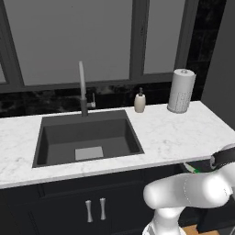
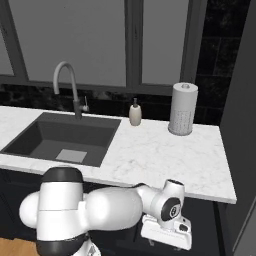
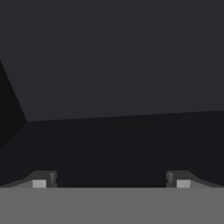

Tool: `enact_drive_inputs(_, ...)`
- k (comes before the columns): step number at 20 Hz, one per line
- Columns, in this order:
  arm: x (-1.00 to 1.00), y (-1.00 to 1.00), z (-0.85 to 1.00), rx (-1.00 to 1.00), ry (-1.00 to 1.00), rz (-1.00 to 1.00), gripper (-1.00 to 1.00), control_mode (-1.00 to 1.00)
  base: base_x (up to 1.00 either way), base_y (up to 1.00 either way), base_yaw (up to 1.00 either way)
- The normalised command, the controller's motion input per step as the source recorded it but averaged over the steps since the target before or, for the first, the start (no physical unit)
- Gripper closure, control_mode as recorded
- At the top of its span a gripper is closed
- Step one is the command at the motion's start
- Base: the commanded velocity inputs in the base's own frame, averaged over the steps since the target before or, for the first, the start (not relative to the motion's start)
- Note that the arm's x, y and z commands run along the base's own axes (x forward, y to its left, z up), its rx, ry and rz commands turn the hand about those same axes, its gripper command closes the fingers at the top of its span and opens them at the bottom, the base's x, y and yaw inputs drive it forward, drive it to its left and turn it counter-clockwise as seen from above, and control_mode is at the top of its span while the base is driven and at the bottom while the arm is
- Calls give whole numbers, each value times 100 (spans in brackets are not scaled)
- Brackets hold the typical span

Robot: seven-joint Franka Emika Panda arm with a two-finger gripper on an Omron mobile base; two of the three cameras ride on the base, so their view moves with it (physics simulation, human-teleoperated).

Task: Pick up the knife from the drawer and place it on the cutting board. Then place the meat from the plate to the cutting board.

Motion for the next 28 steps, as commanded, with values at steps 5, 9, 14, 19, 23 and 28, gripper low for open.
enact_drive_inputs(5, -67, 0, -26, 0, 0, 1, -100, -100, 0, 0, 0)
enact_drive_inputs(9, -72, -1, -4, 0, 0, 0, -100, -100, 0, 0, 0)
enact_drive_inputs(14, -66, 0, 0, 0, 2, 1, -100, -100, 0, 0, 0)
enact_drive_inputs(19, -45, 0, 5, 0, 2, 2, -100, -100, 0, 0, 0)
enact_drive_inputs(23, 23, 0, 40, 0, -7, 0, -100, -100, 0, 0, 0)
enact_drive_inputs(28, 80, 0, 68, 0, -23, 0, -100, -100, 0, 0, 0)
